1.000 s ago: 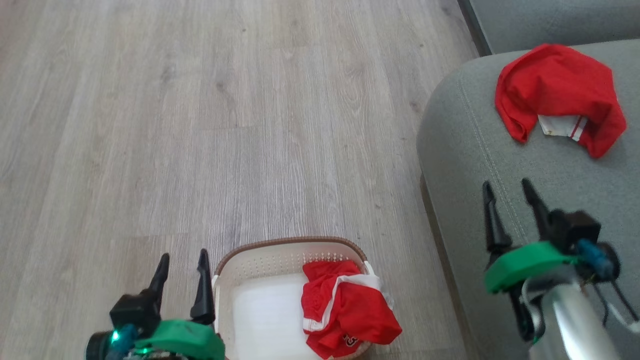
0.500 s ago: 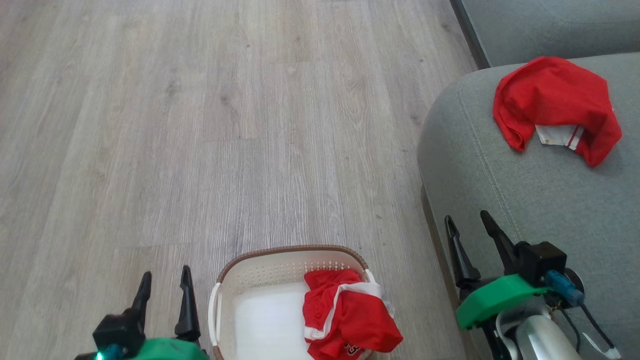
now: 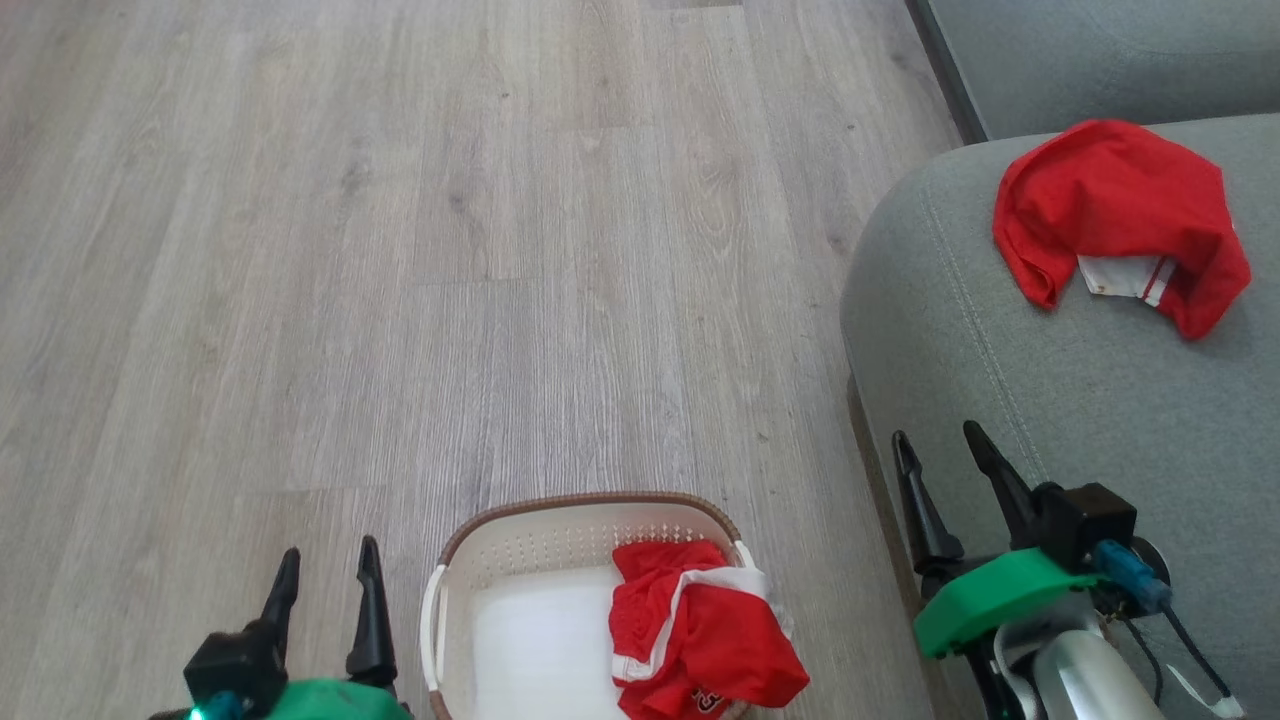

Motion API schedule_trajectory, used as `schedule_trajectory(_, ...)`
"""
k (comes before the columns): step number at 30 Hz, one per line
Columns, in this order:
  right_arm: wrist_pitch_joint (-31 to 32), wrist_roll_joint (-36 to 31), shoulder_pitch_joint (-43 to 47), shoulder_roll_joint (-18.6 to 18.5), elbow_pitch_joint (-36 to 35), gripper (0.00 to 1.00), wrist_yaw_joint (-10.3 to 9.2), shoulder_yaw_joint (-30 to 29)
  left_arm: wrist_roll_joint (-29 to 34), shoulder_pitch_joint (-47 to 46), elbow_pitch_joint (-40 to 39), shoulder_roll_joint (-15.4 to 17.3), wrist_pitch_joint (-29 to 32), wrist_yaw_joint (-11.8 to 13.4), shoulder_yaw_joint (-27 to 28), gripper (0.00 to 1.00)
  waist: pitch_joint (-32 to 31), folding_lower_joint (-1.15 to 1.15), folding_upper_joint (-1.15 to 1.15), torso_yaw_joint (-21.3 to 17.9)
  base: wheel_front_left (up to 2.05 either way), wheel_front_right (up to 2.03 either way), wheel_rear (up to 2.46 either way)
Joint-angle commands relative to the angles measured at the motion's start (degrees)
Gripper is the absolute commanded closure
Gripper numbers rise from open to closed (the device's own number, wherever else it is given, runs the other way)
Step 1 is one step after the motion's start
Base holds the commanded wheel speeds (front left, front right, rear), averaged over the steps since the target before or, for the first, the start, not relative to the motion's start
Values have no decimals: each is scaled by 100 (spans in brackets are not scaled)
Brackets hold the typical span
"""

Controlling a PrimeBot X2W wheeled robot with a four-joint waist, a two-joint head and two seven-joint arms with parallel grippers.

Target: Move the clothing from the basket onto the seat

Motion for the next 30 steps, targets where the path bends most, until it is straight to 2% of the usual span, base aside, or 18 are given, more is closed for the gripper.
schedule_trajectory(1, -37, 52, -107, 29, -166, 0, -1, 105, 52, -204, -138, -21, -71, -21, 200, 0, 2, 0, 0, -3, 0, 0, 0)
schedule_trajectory(22, -37, 45, -69, 29, -182, 0, -1, 48, 144, -181, -61, -65, -71, -128, 198, 0, 56, 0, 0, -13, 0, 0, 0)
schedule_trajectory(30, -37, 7, -56, 29, -326, 0, -1, -101, 323, -318, 193, -57, -71, -259, -45, 0, 238, 0, 0, -20, 0, 0, 0)
